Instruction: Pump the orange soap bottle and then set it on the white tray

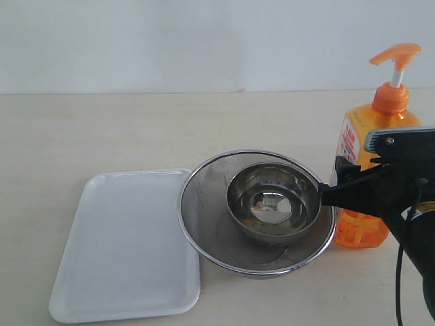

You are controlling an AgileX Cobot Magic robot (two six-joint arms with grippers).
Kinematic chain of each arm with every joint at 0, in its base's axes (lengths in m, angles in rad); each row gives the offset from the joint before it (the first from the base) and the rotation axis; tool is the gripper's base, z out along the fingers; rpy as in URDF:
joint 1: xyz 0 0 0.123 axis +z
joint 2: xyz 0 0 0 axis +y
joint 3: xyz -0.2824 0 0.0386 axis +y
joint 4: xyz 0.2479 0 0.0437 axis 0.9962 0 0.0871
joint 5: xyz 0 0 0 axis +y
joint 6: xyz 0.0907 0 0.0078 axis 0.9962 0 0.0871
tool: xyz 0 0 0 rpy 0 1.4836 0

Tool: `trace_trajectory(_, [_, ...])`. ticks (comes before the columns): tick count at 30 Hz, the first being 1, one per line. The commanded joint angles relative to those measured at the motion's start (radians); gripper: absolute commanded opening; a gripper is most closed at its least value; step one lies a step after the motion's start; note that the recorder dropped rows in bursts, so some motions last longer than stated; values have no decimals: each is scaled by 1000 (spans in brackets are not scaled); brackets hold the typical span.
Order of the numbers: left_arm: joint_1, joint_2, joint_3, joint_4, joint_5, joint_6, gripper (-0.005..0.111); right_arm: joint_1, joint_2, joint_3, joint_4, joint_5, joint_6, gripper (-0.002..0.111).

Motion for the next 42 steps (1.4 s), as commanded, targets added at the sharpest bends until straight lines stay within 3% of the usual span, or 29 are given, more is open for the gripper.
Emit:
trace_trajectory(1, [2,-4,4,-10,5,-2,5,0,-10,-3,-7,-32,-11,2])
trace_trajectory(42, [2,-4,4,-10,5,2,5,0,-10,-3,39,-42,47,2])
